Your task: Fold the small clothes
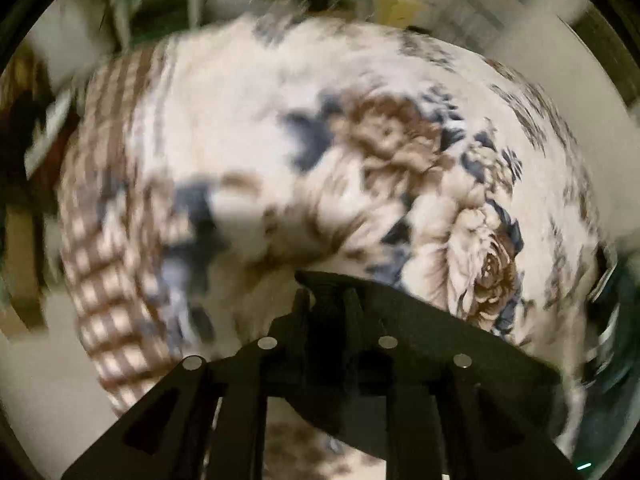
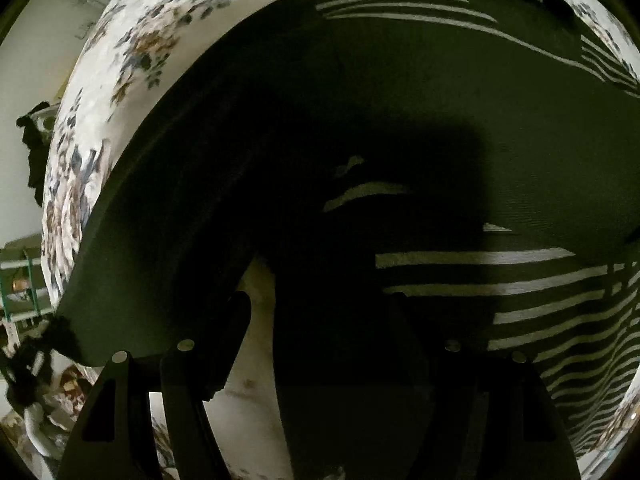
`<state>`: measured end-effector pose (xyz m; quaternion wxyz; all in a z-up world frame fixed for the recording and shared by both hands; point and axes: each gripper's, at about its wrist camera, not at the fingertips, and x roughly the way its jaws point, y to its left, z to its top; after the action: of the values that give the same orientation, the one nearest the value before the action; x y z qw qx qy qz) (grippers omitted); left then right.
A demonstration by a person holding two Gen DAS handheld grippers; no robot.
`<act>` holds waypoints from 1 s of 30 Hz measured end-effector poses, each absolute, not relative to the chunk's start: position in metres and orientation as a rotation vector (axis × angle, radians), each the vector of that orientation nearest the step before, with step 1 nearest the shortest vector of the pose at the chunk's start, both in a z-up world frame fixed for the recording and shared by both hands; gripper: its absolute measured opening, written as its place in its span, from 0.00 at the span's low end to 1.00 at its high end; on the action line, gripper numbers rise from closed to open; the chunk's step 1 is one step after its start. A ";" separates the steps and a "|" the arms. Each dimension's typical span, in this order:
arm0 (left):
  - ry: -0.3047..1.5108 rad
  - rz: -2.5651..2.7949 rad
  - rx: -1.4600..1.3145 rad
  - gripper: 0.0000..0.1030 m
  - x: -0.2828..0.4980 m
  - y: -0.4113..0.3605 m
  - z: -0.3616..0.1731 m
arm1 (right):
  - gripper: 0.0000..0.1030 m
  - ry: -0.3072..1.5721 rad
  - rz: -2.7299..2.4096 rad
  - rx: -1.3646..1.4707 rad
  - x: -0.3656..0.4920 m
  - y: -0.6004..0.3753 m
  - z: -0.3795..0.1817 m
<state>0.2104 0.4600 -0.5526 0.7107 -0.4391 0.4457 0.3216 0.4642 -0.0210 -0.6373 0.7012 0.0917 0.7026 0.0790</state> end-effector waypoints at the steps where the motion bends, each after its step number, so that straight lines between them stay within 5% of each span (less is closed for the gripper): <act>1: 0.967 0.714 -1.018 0.19 0.201 0.459 -0.554 | 0.79 1.558 0.167 0.205 0.465 -0.022 -0.637; 3: 0.920 0.725 -1.131 0.37 0.174 0.453 -0.558 | 0.81 1.539 0.136 0.203 0.466 -0.025 -0.635; 5: 0.875 0.724 -1.216 0.68 0.154 0.442 -0.560 | 0.83 1.514 0.086 0.195 0.467 -0.036 -0.631; 7: 0.843 0.704 -1.281 0.68 0.147 0.432 -0.567 | 0.92 1.482 0.040 0.198 0.468 -0.048 -0.626; 12: 0.870 0.734 -1.351 0.68 0.173 0.428 -0.605 | 0.92 1.449 -0.080 0.233 0.475 -0.089 -0.619; 14: 0.831 0.783 -1.308 0.62 0.185 0.433 -0.603 | 0.92 1.457 -0.123 0.252 0.477 -0.109 -0.620; 15: 0.819 0.804 -1.266 0.50 0.191 0.434 -0.598 | 0.92 1.457 -0.140 0.261 0.477 -0.117 -0.620; 16: 0.828 0.819 -1.218 0.09 0.197 0.435 -0.592 | 0.92 1.456 -0.157 0.264 0.478 -0.126 -0.621; 24: 0.872 0.799 -0.827 0.07 0.252 0.403 -0.513 | 0.92 1.397 -0.291 0.188 0.490 -0.202 -0.602; 30: 0.821 0.665 -0.548 0.07 0.303 0.303 -0.426 | 0.92 1.411 -0.188 0.363 0.482 -0.268 -0.599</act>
<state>0.3029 0.3034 -0.4259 0.8281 -0.2583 0.3866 0.3132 0.4816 -0.2678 -0.5990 0.7422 0.1656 0.6437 -0.0860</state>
